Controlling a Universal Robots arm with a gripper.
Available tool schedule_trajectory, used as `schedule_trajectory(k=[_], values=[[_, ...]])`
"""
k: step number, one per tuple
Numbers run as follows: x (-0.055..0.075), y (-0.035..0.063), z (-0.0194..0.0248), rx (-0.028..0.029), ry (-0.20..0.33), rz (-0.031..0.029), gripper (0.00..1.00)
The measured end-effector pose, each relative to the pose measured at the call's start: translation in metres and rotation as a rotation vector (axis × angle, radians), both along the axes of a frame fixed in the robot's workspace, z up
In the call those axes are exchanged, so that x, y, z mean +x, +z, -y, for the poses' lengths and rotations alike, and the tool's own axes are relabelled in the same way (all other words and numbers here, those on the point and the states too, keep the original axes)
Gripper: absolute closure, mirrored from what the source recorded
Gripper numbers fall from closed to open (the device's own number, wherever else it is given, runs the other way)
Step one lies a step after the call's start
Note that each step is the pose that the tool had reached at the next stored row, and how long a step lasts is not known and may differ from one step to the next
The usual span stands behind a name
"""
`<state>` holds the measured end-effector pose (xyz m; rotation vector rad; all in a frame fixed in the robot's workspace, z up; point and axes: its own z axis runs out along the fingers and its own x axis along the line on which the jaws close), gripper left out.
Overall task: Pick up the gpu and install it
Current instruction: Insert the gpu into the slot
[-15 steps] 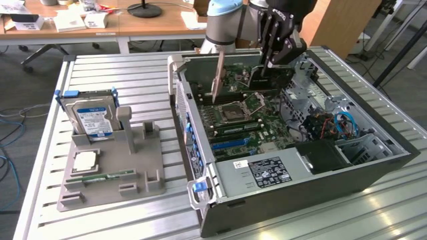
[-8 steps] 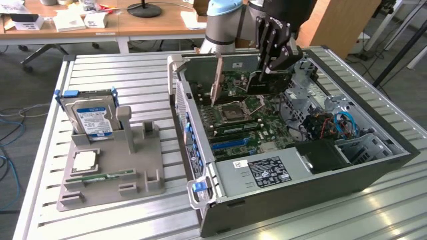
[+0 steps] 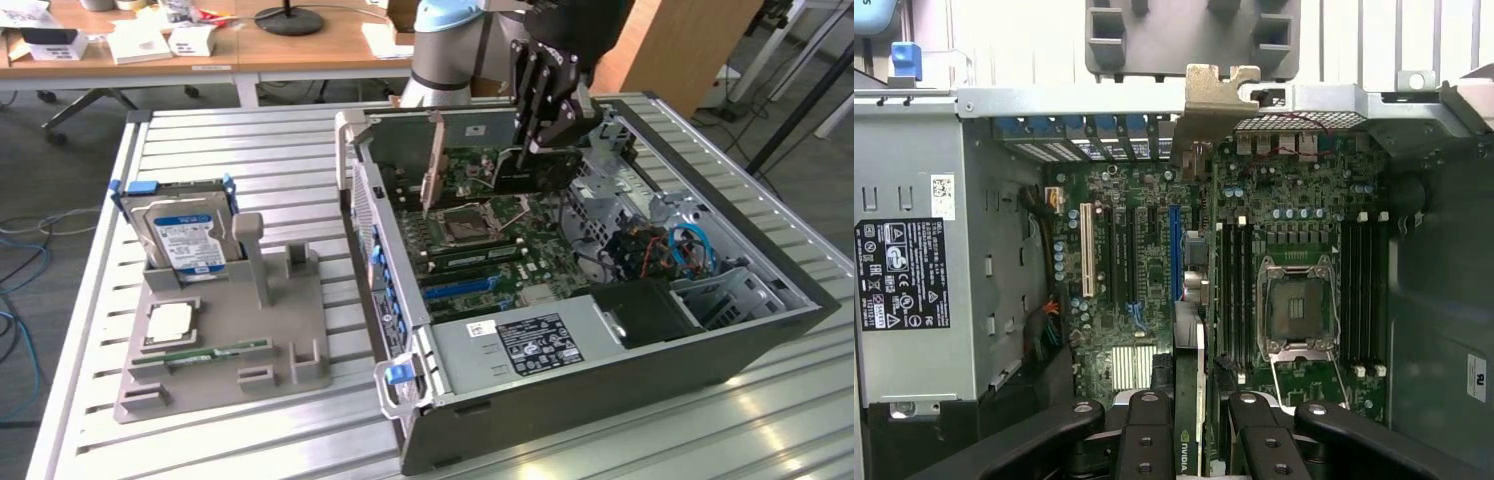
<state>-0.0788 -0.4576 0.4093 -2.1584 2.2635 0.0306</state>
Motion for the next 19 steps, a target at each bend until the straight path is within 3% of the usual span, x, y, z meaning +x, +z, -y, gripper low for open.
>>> schedule_trajectory(k=[19], values=[[0.000, -0.0313, 0.0000, 0.0000, 0.000, 0.0000, 0.74]])
